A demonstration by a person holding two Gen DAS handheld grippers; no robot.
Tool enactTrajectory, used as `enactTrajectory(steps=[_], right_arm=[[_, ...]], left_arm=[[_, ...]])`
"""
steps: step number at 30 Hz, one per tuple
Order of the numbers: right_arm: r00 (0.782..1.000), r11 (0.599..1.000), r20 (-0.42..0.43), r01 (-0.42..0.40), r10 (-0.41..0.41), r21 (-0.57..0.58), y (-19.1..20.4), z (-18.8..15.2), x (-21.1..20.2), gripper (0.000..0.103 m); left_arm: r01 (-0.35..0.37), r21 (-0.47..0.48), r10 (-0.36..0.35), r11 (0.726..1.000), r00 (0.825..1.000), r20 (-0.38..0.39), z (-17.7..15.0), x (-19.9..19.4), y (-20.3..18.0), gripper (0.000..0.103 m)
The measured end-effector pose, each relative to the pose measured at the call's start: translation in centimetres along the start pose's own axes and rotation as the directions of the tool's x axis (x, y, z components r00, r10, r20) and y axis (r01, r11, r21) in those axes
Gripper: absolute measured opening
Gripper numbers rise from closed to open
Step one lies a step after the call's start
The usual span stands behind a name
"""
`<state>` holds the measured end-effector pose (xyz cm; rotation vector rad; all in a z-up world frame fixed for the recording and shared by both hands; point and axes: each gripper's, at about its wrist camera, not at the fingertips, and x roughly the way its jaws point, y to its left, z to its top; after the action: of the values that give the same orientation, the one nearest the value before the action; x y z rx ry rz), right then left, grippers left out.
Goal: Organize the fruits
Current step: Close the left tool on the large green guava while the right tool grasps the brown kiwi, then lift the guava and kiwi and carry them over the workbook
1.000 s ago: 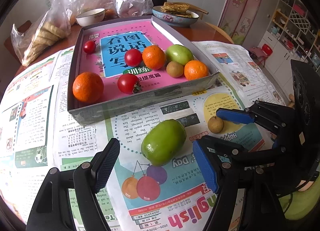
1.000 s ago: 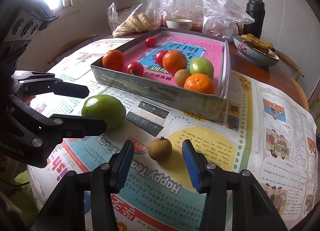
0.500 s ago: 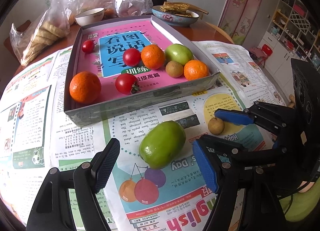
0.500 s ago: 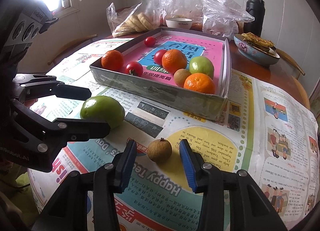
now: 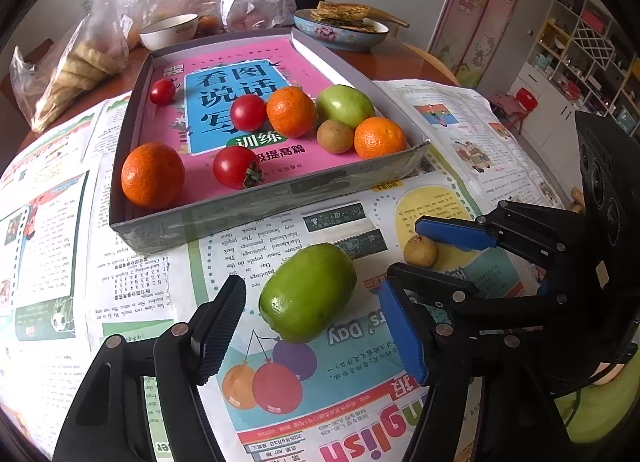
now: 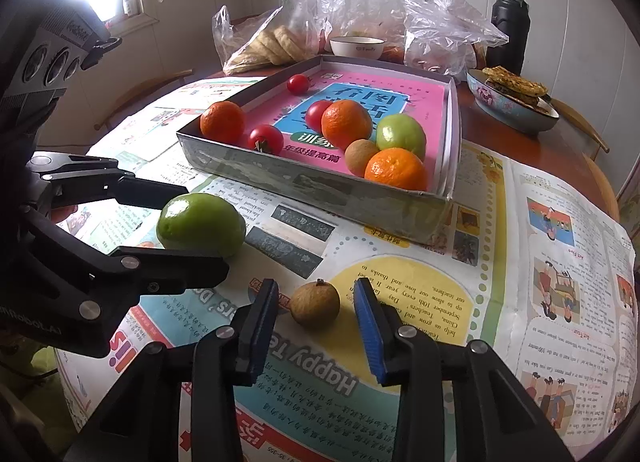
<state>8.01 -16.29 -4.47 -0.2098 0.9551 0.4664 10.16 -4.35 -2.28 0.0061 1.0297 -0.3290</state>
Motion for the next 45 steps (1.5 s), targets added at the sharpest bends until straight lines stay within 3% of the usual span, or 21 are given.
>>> enactTrajectory(steps=[6,11,20,31,45], right_arm=[[1.0,1.0,0.001,0.004,-0.004,-0.002,0.0,0.0,0.0,0.037],[1.0,1.0,0.004,0.007,-0.006,-0.002,-0.1,0.1,0.0,0.026],[0.999,1.0,0.035,-0.015,0.015,-0.001,-0.1,0.6,-0.8,0.024],[0.993,1.0,0.115,-0.005,0.007,-0.02,-0.3,4.8,-1.8,0.024],[0.994,0.999,0.107,0.011,-0.007,-0.038,-0.5,7.4,1.2,0.024]], left_arm=[[0.013,0.0,-0.013,1.0,1.0,-0.007,0.1,0.3,0.0,0.062],[0.011,0.0,-0.011,1.0,1.0,-0.009,0.2,0.6,0.0,0.051],[0.02,-0.023,-0.02,1.0,1.0,0.01,0.5,0.0,0.8,0.05],[-0.039,-0.074,0.049,0.997,0.989,0.14,4.1,-3.8,3.4,0.05],[-0.043,-0.087,0.052,0.995,0.993,0.102,8.1,-0.1,4.2,0.05]])
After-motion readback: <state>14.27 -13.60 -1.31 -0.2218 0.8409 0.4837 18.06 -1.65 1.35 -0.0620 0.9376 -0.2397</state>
